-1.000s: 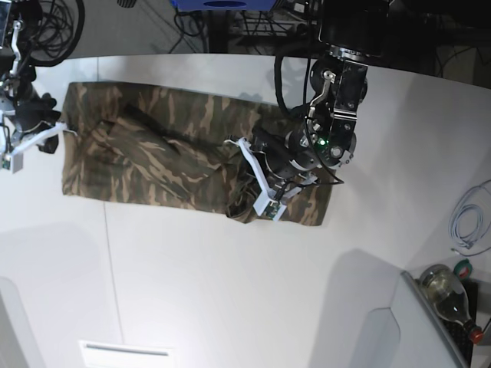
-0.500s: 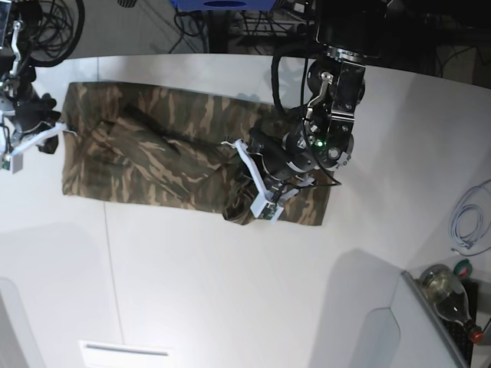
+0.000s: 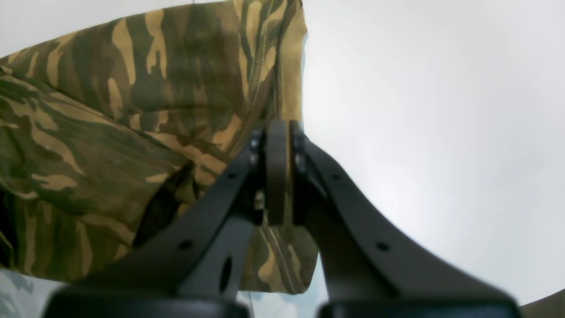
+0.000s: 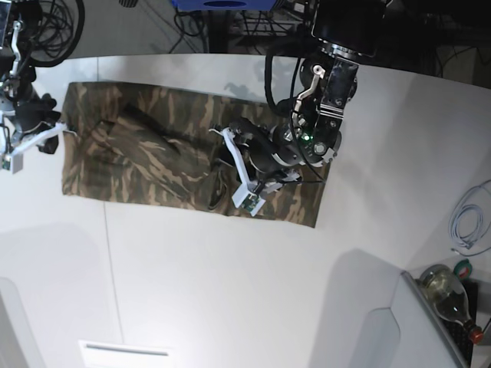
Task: Layout the t-shirt on the table in an organized manner, then fold the t-shirt properly
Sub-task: 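Release the fold with the left gripper and grasp the folded edge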
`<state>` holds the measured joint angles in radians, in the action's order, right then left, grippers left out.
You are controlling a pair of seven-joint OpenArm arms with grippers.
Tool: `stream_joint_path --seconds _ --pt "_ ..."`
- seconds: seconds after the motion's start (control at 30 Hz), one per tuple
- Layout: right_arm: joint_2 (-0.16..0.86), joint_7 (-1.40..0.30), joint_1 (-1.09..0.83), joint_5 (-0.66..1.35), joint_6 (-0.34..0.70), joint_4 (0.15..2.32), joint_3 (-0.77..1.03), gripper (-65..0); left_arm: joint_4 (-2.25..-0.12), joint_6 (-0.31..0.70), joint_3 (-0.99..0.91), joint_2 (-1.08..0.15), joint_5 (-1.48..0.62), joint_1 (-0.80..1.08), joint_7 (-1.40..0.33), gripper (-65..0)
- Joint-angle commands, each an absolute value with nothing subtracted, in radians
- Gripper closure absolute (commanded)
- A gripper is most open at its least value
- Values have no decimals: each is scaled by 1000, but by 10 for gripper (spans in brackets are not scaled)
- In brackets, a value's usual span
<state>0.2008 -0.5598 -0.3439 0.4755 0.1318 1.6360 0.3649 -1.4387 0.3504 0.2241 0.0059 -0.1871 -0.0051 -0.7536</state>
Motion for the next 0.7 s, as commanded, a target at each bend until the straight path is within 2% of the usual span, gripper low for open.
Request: stream_joint_path --seconds 0.0,0.13,0.33,0.4,0.47,0.5,0.57,0.67 --pt "216 -538 -338 486 134 1652 372 -17 -1460 358 226 13 -203 -21 -739 -365" --pt "216 -538 -338 486 134 1652 372 -17 -1461 360 226 16 -205 -21 -739 -421" --pt "216 -538 -328 486 134 1652 372 -17 -1529 363 209 13 -206 2 -739 -418" --pt "216 -538 -325 486 134 1652 372 -17 -1573 361 182 -12 -206 7 -739 -398" --pt "216 -538 -325 486 134 1656 371 -17 -1603 361 133 -28 -206 19 -739 -293" --pt "216 -538 -325 486 134 1656 367 -17 -1607 361 105 -30 -206 19 -739 -214" --pt "216 -538 -325 486 134 1653 364 -15 -1600 361 27 -39 -205 16 -739 0" --pt "216 -538 -325 489 134 1653 364 -17 -1584 361 -91 -45 -197 18 -731 0"
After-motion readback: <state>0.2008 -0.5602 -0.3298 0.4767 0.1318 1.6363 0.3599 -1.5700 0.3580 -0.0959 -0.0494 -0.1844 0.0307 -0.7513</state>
